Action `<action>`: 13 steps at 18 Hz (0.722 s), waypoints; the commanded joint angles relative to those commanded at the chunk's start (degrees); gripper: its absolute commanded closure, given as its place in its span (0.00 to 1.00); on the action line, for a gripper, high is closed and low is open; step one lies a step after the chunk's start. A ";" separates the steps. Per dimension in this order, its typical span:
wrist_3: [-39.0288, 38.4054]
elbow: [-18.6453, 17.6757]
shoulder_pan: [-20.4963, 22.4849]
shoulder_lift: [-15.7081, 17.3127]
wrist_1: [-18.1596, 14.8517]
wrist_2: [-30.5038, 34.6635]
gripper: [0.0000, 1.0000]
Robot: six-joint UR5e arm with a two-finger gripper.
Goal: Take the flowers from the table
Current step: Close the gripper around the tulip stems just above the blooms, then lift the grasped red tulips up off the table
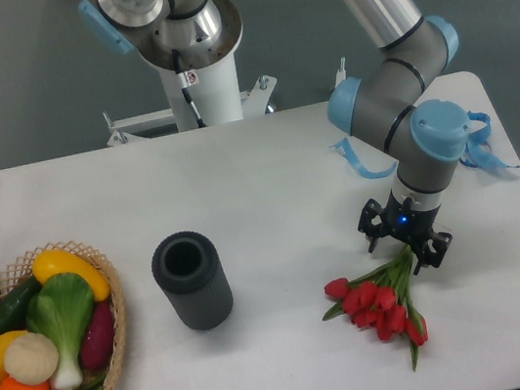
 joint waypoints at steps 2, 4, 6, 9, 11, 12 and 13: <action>-0.26 0.27 0.09 0.17 -0.09 -0.09 0.45; -1.49 0.35 0.09 0.26 -0.09 -0.17 0.54; -2.20 0.27 0.09 0.53 -0.09 -0.17 0.62; -2.55 0.35 0.17 0.79 -0.09 -0.26 0.69; -2.55 0.35 0.17 1.58 -0.09 -0.35 0.70; -2.46 0.53 0.35 2.10 -0.09 -0.44 0.70; -2.46 0.36 0.44 2.46 -0.09 -0.53 0.72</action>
